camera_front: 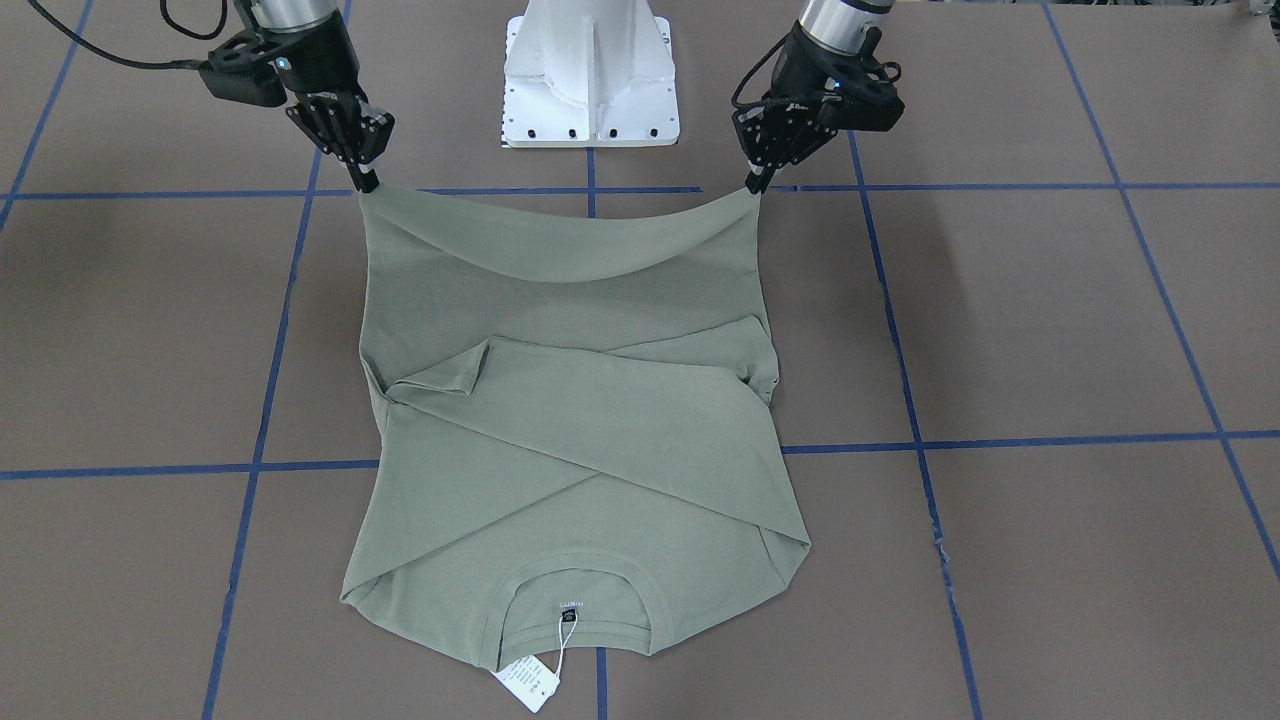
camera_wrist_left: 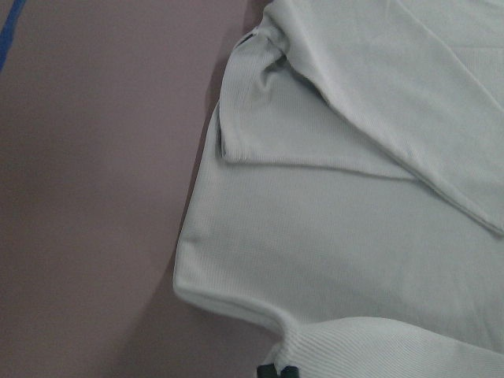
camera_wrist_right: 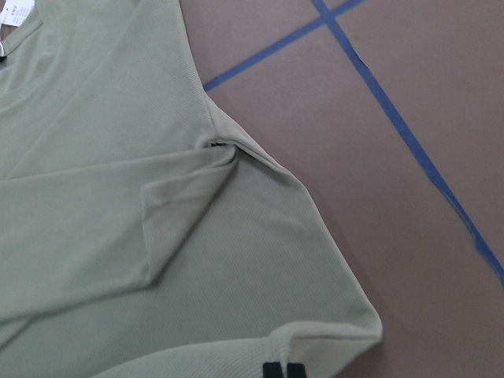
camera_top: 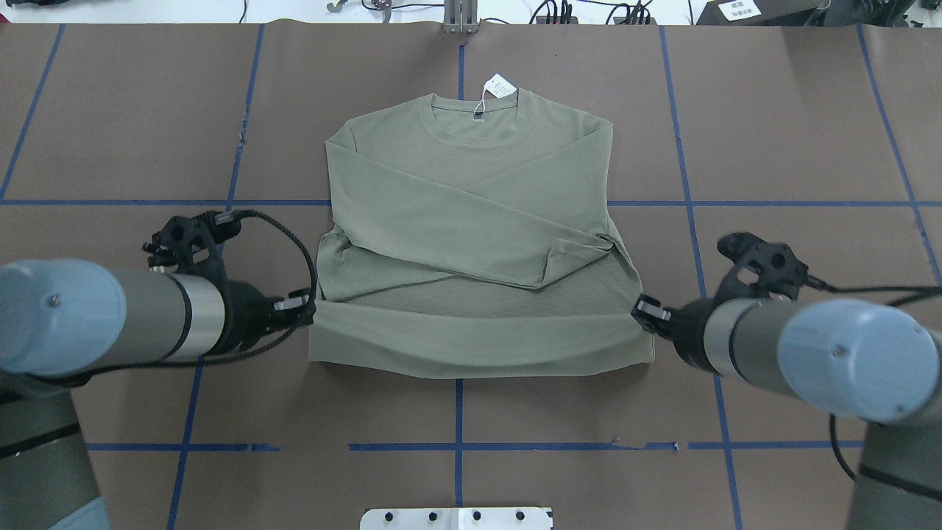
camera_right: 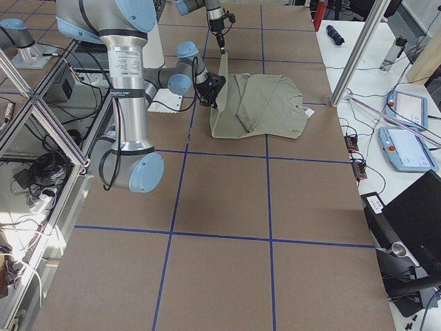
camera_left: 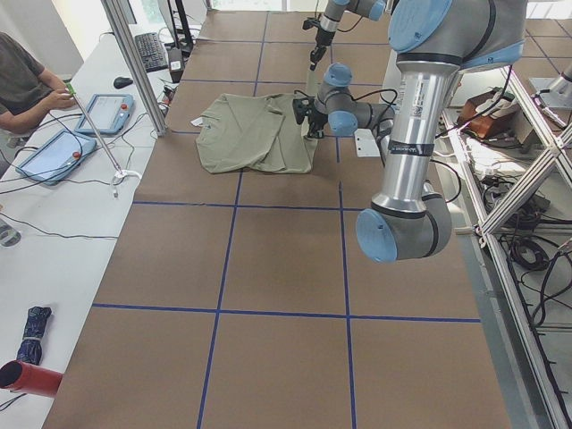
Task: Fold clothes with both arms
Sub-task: 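Lift the hem with both grippers and fold it toward the collar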
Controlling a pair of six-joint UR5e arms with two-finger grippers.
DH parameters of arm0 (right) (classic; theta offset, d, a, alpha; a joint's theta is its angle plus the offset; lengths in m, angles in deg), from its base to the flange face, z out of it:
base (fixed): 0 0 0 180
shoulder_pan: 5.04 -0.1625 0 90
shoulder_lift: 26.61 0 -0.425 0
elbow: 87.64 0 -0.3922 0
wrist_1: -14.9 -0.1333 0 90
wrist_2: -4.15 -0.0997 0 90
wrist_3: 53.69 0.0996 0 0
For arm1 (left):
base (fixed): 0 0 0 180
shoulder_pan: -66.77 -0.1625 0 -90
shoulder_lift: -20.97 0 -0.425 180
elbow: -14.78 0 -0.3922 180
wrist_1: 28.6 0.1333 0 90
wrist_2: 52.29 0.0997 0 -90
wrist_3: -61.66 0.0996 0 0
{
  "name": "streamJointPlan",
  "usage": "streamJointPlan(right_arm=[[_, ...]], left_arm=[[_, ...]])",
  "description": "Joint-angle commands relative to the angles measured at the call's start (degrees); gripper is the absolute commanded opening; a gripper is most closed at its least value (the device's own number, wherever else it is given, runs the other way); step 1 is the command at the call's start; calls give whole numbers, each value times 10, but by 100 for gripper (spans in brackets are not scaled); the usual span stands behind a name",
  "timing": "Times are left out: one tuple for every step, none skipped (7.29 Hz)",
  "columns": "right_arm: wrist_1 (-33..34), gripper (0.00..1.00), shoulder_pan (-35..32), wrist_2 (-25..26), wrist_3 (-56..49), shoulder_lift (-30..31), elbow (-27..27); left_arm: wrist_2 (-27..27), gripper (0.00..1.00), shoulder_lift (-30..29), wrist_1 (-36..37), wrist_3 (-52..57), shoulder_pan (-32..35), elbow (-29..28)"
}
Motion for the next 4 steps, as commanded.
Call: streamJointPlan(right_arm=[[44, 0, -121, -71, -113, -114, 114], [41, 0, -147, -73, -157, -133, 159], [39, 0, -172, -74, -192, -154, 199], [37, 0, -194, -91, -206, -190, 251]], left_arm=[[-2, 0, -69, -3, 61, 83, -99], [-2, 0, -99, -11, 68, 106, -147], [-2, 0, -124, -11, 77, 125, -179], [-2, 0, -141, -23, 96, 147, -215]])
